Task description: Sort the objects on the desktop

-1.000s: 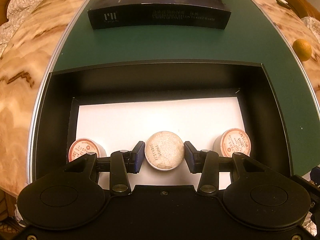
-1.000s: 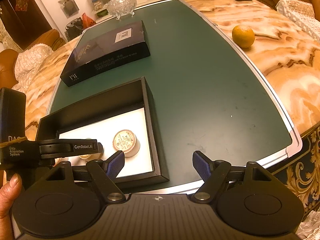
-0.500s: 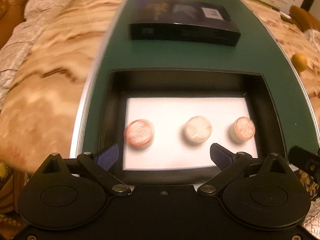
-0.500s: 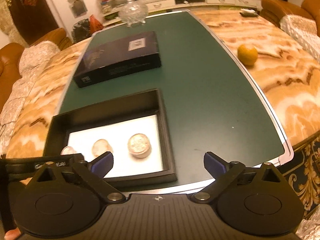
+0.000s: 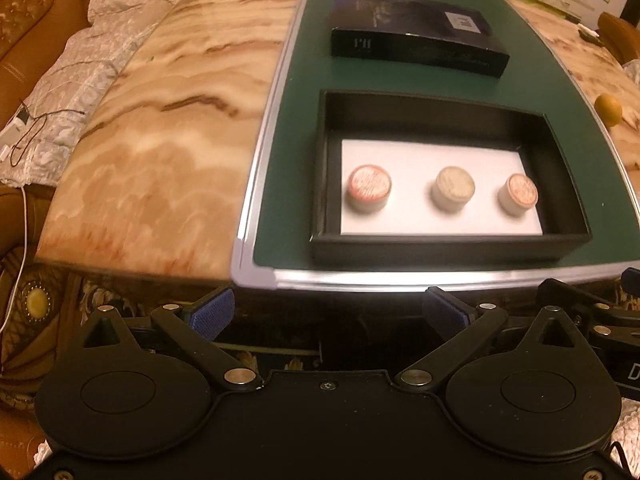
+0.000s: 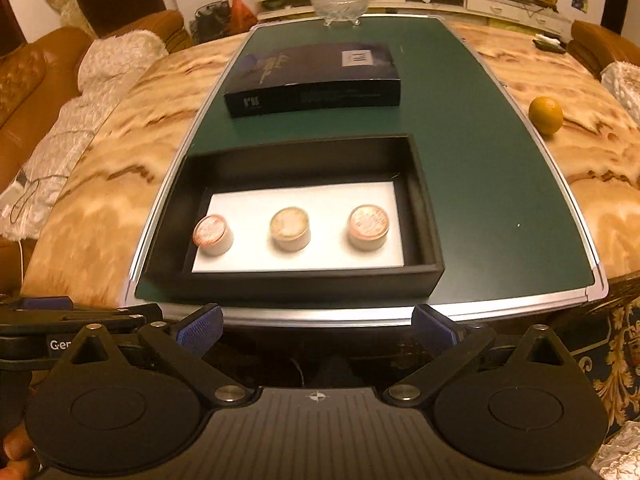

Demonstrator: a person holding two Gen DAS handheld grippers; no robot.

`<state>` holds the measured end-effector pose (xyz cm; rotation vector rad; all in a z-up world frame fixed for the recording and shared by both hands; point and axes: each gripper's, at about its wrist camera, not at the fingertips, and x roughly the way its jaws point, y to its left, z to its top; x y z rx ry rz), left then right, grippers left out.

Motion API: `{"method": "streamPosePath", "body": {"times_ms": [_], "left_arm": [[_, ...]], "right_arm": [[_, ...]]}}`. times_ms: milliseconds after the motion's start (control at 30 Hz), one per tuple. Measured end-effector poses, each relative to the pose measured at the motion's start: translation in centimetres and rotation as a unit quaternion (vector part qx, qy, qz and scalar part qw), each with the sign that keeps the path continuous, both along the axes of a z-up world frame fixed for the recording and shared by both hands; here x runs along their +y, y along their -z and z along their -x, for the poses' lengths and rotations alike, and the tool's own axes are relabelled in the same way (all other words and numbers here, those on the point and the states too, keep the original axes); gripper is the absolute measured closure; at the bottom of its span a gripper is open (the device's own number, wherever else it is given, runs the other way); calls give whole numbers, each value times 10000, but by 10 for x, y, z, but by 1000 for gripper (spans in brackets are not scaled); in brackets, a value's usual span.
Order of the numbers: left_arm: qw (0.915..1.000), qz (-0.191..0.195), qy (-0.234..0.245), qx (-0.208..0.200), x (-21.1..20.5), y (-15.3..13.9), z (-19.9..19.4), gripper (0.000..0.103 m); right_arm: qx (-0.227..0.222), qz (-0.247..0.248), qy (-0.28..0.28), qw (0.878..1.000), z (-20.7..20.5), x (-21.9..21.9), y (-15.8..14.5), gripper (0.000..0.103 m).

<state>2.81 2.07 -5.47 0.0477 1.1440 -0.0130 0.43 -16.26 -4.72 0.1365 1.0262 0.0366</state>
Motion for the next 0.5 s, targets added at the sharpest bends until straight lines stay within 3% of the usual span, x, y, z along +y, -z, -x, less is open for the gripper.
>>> {"method": "streamPosePath", "body": {"times_ms": [500], "left_arm": [[10000,23,44,-20,15,-1,32,1]], "right_arm": [[35,144,-39,9999,28,19,-2,0]]}}
